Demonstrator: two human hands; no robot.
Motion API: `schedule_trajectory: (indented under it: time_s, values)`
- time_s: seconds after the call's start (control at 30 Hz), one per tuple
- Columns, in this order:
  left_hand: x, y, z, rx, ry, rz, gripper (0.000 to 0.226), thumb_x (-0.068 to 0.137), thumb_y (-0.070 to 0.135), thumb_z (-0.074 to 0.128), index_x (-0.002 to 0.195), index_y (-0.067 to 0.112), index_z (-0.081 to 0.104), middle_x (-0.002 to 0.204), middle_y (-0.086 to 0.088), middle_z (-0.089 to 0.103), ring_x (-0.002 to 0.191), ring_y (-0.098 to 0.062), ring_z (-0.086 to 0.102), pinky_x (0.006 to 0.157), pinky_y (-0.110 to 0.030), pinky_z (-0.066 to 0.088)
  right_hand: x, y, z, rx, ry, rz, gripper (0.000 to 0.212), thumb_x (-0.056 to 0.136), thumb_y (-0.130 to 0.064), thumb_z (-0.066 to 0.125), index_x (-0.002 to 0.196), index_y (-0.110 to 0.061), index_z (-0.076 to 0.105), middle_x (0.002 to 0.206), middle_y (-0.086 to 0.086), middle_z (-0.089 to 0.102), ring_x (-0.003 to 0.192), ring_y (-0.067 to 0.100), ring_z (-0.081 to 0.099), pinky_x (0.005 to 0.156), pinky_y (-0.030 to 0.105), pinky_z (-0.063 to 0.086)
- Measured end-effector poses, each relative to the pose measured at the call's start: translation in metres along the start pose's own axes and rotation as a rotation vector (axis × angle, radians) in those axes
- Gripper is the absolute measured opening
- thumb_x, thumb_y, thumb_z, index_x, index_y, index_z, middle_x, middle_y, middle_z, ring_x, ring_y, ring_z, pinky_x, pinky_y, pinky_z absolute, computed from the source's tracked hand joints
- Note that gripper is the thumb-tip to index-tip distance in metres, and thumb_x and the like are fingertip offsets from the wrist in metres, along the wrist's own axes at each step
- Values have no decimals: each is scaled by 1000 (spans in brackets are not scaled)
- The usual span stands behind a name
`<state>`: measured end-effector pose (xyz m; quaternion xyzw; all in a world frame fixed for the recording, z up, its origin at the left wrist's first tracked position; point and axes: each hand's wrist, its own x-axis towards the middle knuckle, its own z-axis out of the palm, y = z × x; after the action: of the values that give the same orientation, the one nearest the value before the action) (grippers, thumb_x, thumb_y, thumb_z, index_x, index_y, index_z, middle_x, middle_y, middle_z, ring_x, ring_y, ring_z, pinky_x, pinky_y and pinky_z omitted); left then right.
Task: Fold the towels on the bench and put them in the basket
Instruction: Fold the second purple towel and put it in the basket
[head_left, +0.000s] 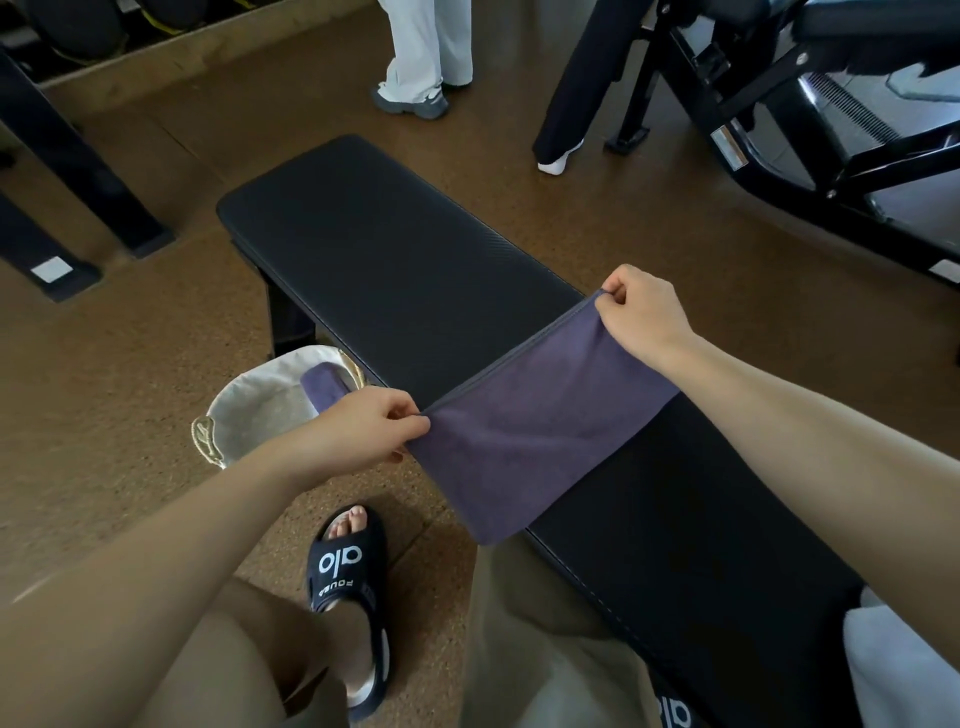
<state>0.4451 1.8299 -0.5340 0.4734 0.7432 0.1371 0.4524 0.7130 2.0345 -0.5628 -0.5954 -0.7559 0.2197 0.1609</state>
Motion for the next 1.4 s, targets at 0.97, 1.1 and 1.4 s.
schedule_trajectory:
  time_s: [0.97,1.1,1.4]
  values:
    - [0,0,4,-95,112,-26,20,97,15,66,86,5,53,78,-12,73,68,-18,76,65,-29,63,4,1,21,-117,87,-7,19,107,-24,48,119,-12,55,116,10,64,101,20,64,81,31,54]
    - [-3,0,4,-43,114,31,10,98,12,63,97,6,55,93,-12,70,70,-21,76,71,-37,65,1,2,19,-111,81,-70,19,107,-20,45,122,-15,54,120,10,60,103,21,62,80,31,51]
    - [1,-3,3,-4,138,9,7,94,10,66,92,7,61,87,-7,72,68,-15,73,65,-27,62,4,-1,19,-144,81,-96,18,107,-22,46,119,-14,57,118,11,61,99,21,63,83,35,56]
